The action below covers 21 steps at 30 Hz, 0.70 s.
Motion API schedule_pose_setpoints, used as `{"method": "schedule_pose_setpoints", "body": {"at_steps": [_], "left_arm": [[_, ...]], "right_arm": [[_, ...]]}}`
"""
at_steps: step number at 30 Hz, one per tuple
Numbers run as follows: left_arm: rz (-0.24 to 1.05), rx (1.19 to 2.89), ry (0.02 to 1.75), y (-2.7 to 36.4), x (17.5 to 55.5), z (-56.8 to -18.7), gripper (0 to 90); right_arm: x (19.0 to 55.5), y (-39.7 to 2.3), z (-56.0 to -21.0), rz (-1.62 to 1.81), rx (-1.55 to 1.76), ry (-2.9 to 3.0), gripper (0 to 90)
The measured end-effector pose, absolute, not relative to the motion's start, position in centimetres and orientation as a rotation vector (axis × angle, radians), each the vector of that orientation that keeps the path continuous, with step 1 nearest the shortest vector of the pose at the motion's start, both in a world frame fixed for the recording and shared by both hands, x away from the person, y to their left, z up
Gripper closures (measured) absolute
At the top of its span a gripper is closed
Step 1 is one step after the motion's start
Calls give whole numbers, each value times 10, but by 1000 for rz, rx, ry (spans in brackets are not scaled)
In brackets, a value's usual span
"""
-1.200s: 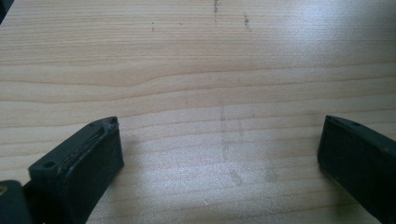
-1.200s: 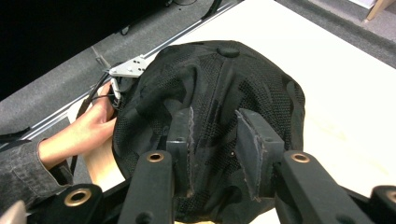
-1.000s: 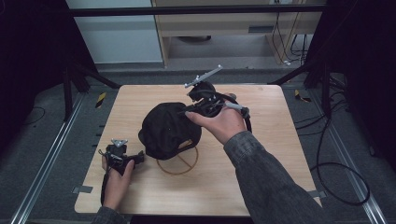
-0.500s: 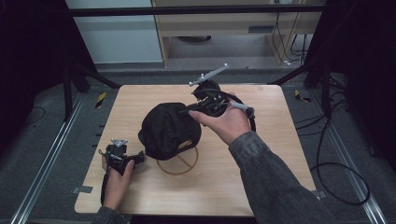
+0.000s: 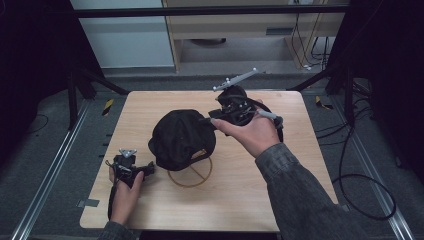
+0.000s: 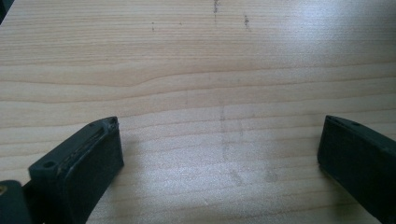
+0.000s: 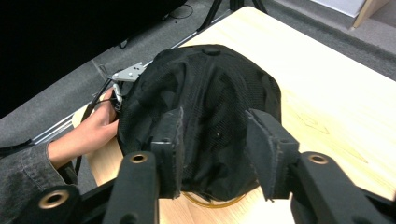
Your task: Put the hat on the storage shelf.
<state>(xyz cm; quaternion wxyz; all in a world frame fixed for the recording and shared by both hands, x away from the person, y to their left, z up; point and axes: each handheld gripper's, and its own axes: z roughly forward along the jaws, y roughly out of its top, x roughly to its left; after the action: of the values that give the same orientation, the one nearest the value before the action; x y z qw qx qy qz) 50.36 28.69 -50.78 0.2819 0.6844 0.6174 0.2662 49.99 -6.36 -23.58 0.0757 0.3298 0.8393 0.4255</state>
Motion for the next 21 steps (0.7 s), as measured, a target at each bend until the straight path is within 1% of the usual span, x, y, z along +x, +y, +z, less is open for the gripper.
{"method": "schedule_pose_setpoints", "body": {"at_steps": [19,21], "left_arm": [[713,1833,1654,287,504,-508,0],[713,1833,1654,287,504,-508,0]], "right_arm": [[496,-89,-235,1240,1046,2429,262],[496,-91,-235,1239,1053,2417,243]]}}
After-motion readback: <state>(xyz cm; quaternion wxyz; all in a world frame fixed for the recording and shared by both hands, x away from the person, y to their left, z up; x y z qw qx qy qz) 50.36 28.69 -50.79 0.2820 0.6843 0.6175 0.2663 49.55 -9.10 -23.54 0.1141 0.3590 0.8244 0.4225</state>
